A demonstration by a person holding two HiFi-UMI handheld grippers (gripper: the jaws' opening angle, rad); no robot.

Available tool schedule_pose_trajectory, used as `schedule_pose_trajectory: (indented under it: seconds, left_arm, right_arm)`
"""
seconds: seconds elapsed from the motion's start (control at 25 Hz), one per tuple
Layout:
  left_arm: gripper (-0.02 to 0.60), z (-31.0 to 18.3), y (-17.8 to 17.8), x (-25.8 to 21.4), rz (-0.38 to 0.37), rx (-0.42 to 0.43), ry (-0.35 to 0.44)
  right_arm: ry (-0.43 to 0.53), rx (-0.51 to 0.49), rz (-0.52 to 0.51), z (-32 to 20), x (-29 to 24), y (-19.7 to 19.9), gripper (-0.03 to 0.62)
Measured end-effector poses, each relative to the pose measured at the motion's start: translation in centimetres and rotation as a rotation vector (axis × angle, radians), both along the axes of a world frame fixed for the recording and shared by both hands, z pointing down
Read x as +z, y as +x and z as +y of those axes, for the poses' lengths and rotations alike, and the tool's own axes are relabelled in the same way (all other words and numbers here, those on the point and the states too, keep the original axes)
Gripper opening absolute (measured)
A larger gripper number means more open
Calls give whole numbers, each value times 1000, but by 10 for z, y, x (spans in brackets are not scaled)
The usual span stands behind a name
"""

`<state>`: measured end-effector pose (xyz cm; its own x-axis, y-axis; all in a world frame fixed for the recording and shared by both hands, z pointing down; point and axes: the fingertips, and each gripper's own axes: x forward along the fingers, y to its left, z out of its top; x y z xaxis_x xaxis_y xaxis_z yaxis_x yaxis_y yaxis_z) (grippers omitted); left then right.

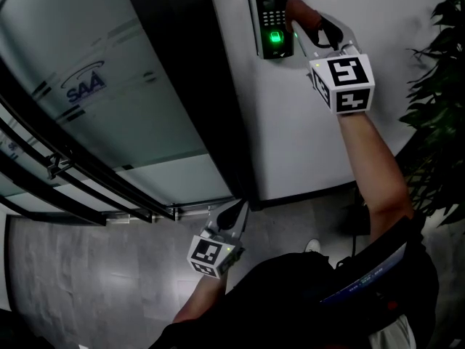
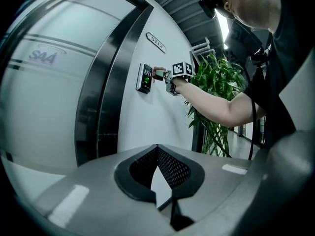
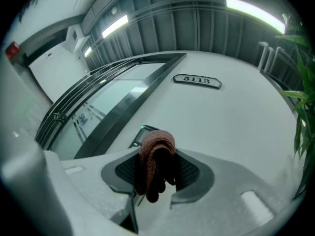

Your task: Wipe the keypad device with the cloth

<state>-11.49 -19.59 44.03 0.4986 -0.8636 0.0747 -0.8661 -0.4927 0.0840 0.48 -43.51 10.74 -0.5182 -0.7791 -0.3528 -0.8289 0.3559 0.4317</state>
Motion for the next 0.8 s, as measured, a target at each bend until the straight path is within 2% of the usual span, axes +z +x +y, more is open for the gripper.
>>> schedule_pose_trajectory:
  seconds: [0.24,0.48,0.64,0.8]
  left_arm:
    - [16,1,-3,3,-6,-5,-6]
    - [16,2,-4,4,-7,-7,-8]
    - [17,4,-5,5,-4,-15,-13]
    - [16,4,-9,7,-3,-24,-16]
  right_arm:
    - [-26,-93,-14,25,26,-29,143]
    - [-86,-161,0,27,53,-66,143]
    - [-130,-175,16,18,66,-80,143]
    - [-139,-152,33,6,75,-78,143]
